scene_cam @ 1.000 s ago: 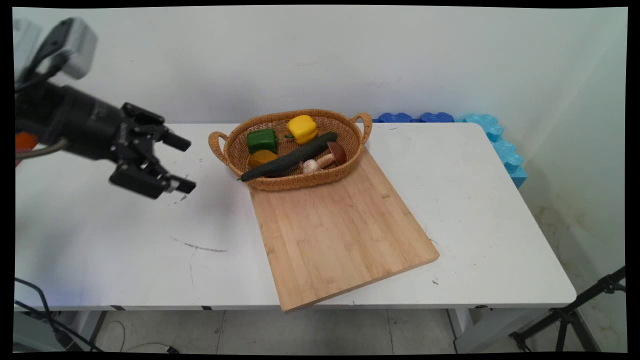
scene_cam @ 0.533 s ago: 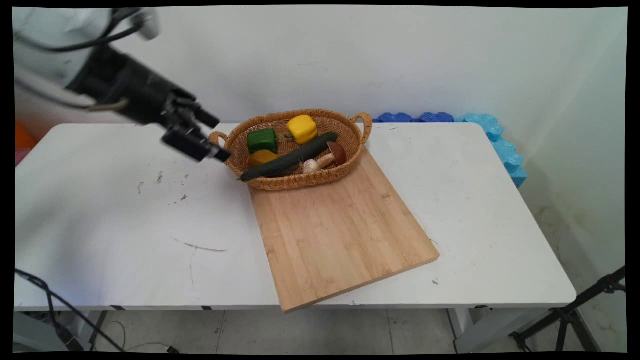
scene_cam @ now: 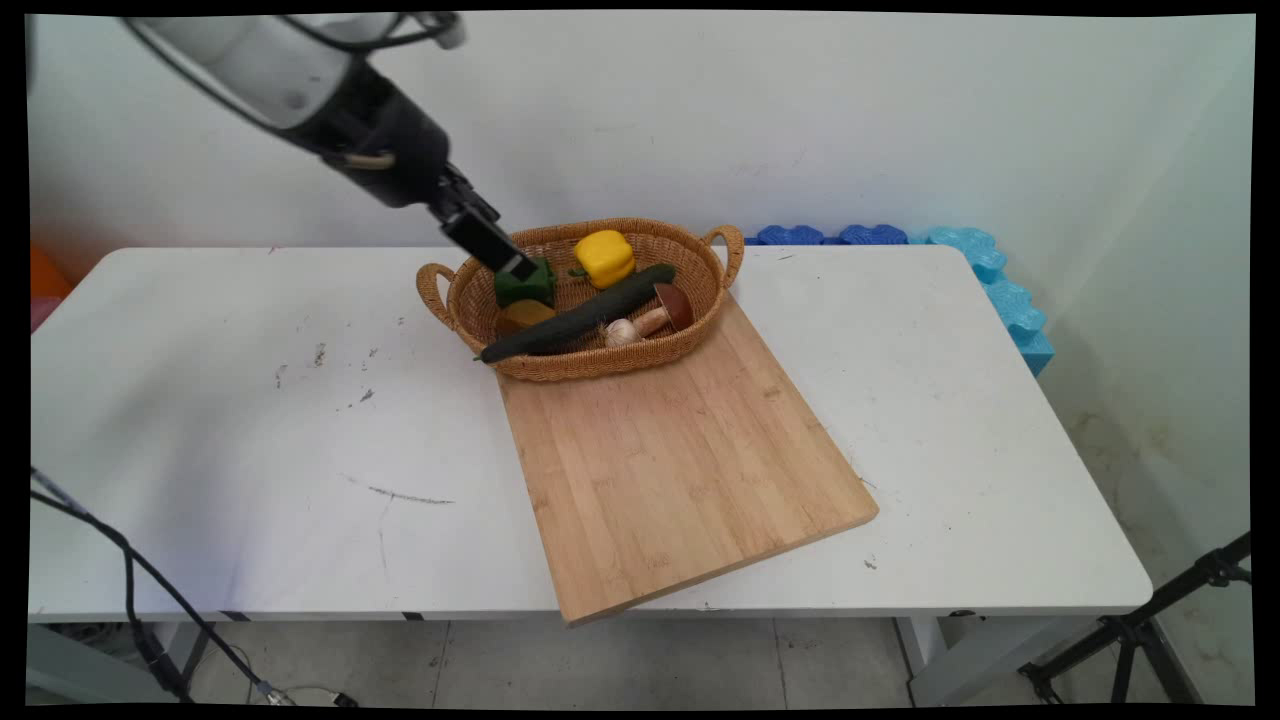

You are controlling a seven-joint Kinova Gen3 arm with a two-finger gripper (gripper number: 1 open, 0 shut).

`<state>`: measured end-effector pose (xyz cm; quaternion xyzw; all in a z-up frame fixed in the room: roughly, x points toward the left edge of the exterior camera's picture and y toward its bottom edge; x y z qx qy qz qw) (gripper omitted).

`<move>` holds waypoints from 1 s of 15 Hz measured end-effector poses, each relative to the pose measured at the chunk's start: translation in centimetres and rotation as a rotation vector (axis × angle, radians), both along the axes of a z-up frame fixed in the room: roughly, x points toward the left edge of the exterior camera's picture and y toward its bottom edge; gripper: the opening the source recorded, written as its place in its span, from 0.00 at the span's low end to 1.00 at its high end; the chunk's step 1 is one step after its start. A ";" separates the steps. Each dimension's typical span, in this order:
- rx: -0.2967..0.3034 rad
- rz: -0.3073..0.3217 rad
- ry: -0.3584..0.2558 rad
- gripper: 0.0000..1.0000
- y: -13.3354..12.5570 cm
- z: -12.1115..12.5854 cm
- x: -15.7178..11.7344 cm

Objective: Pick up the cucumber from the vegetable basket

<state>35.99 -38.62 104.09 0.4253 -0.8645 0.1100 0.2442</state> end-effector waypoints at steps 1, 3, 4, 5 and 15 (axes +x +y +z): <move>0.009 0.015 -0.008 1.00 -0.7 -0.3 -0.3; 0.034 0.050 -0.030 1.00 -2.4 -1.0 -0.8; 0.049 0.072 -0.043 1.00 -3.3 -1.6 -1.1; 0.060 0.087 -0.051 1.00 -3.9 -1.9 -1.3; 0.196 0.267 -0.148 1.00 -9.6 -8.5 -3.2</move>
